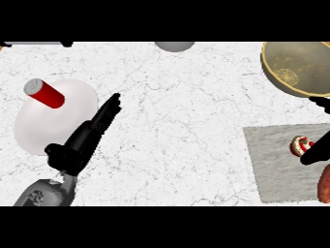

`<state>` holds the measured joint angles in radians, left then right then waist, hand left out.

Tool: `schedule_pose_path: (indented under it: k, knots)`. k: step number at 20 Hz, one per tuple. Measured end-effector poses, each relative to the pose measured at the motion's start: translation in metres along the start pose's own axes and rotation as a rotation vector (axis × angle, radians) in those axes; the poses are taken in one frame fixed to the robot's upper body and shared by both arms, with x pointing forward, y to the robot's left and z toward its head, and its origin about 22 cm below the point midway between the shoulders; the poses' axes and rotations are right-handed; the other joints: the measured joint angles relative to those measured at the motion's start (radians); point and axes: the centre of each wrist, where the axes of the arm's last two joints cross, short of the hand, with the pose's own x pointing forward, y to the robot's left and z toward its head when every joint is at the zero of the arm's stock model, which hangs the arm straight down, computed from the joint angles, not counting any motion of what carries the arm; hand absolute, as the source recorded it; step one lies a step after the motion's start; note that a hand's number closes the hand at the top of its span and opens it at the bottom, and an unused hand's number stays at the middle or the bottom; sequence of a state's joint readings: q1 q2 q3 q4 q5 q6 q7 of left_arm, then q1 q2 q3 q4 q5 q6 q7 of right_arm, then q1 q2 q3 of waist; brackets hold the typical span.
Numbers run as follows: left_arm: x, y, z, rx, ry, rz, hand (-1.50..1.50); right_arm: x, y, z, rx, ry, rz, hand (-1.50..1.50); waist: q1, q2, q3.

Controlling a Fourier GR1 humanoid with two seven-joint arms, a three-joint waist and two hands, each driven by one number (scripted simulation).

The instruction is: Pick the cupcake from the placemat and place it in the bowl

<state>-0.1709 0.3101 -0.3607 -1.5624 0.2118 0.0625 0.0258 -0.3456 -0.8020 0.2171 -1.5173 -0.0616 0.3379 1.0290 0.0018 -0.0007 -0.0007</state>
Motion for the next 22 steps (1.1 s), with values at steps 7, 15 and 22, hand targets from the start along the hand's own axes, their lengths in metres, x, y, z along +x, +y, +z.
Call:
schedule_pose_path:
  k: [7, 15, 22]
  knots:
    - [0.001, 0.002, 0.003, 0.005, -0.006, -0.007, 0.0, 0.004, 0.016, 0.003, -0.098, 0.004, 0.035, -1.5, -0.001, 0.0, 0.0]
    - [0.009, 0.001, -0.002, 0.002, -0.003, -0.006, 0.0, -0.008, 0.034, -0.008, -0.154, 0.069, 0.06, -1.5, -0.001, 0.0, 0.0]
    - [0.003, 0.002, 0.001, -0.001, 0.003, -0.002, 0.0, -0.027, 0.047, -0.03, -0.119, 0.125, 0.048, -1.5, -0.001, 0.001, 0.001]
